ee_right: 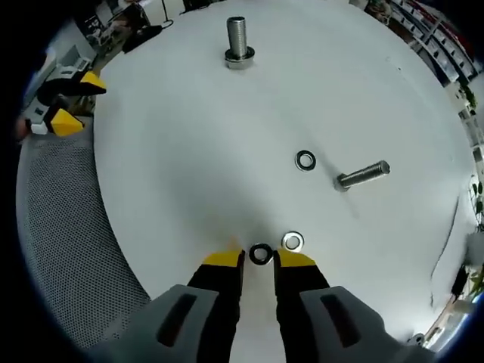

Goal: Place the washer onto the threaded stud by aligning its center hole with the stud, sliding it down to the base, and recovering from edge contact or off-axis alignment until the washer reaches the visible bottom stop.

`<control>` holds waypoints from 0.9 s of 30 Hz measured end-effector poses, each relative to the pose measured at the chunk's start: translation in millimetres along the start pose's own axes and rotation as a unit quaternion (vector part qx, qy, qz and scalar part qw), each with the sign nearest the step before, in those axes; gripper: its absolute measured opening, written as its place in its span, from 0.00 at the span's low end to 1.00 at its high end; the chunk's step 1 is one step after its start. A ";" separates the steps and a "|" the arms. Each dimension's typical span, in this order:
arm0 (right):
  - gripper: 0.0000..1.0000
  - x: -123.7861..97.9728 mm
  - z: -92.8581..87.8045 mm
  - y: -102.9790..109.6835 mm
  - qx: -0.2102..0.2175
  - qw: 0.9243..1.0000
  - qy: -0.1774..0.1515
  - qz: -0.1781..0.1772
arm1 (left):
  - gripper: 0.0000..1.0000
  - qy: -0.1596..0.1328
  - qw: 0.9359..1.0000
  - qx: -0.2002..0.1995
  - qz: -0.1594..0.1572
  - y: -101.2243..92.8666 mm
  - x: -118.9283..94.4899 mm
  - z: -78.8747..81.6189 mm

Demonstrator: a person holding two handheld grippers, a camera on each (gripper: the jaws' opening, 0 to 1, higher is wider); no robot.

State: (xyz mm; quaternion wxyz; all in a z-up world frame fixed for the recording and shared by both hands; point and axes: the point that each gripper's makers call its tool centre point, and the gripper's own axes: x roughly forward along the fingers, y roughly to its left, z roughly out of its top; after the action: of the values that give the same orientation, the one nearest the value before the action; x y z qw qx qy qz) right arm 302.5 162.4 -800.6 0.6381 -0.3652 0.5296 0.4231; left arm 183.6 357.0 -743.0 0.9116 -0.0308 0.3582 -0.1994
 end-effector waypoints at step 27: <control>0.14 -1.7 -1.0 -0.8 0.057 0.997 -0.038 -0.040 | 0.30 -0.004 1.000 0.003 0.005 1.8 -1.0 1.2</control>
State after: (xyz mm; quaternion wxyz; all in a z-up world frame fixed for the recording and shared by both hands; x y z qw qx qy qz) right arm 302.7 160.9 -799.1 0.6937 -0.3329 0.5131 0.3804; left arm 184.4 358.9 -741.8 0.9141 -0.0271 0.3543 -0.1954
